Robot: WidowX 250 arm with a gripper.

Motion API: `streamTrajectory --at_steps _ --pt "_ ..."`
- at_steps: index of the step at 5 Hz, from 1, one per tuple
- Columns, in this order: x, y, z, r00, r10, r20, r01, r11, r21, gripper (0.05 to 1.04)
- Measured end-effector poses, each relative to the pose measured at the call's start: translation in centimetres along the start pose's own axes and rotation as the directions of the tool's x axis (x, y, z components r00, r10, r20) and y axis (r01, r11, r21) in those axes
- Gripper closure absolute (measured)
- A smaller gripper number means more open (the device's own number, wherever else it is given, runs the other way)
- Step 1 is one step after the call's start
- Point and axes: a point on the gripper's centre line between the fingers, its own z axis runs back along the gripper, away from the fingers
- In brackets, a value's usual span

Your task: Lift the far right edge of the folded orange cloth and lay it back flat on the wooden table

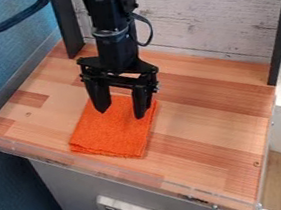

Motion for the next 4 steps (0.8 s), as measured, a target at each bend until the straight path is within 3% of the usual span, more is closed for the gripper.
streamTrajectory --at_steps 1,4 --pt "0.4 0.1 0.0 0.999 -0.034 0.001 0.034 0.999 0.003 0.085" --pt "5.0 1.9 0.0 0.977 -0.192 0.093 0.191 0.981 0.026 0.085"
